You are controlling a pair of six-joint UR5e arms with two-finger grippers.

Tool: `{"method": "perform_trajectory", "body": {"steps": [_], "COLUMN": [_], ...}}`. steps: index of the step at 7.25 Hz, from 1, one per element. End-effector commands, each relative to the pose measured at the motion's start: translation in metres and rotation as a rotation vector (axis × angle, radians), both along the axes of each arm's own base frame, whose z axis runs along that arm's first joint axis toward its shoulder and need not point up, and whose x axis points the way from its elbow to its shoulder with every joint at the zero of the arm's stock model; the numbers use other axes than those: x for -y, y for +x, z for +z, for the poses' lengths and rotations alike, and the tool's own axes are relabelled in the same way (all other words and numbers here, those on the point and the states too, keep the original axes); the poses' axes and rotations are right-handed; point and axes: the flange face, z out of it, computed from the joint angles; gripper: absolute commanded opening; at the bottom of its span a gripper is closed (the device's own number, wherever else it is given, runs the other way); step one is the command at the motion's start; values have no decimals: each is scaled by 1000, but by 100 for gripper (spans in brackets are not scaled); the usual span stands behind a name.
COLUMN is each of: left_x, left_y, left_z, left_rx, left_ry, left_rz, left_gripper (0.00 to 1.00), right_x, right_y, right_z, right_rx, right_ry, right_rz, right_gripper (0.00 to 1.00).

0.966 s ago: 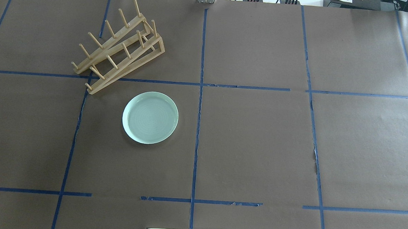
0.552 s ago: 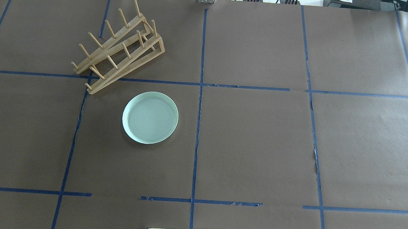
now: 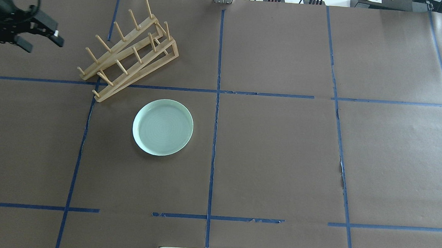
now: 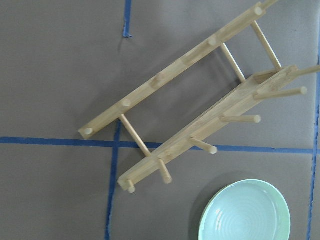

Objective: Place plate on rack
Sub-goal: 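Move the left gripper down over the pale green plate's rim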

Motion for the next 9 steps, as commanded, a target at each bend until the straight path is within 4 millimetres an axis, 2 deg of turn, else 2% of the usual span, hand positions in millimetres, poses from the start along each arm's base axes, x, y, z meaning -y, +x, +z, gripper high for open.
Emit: {"method": "perform_trajectory", "body": {"steps": [1, 2, 3, 4, 6, 7, 8, 9], "left_x": [-63, -93, -76, -60, -61, -69, -57, -56], "left_y": [124, 171, 209, 237, 252, 271, 292, 299], "left_z": [-29, -33, -36, -28, -34, -43, -52, -57], "left_rx": [51, 77, 127, 176, 235, 252, 282, 290], "left_ry": [-43, -63, -81, -89, -99, -74, -70, -56], "left_rz": [0, -3, 3, 23, 42, 42, 29, 20], "left_gripper": [100, 100, 98, 95, 95, 95, 94, 91], "right_x": [0, 0, 0, 0, 1, 0, 0, 0], "right_y": [0, 0, 0, 0, 0, 0, 0, 0], "right_z": [0, 0, 0, 0, -1, 0, 0, 0], "right_rx": [0, 0, 0, 0, 0, 0, 0, 0], "right_ry": [0, 0, 0, 0, 2, 0, 0, 0], "right_rz": [0, 0, 0, 0, 0, 0, 0, 0], "right_gripper": [100, 100, 100, 100, 100, 100, 100, 100]}}
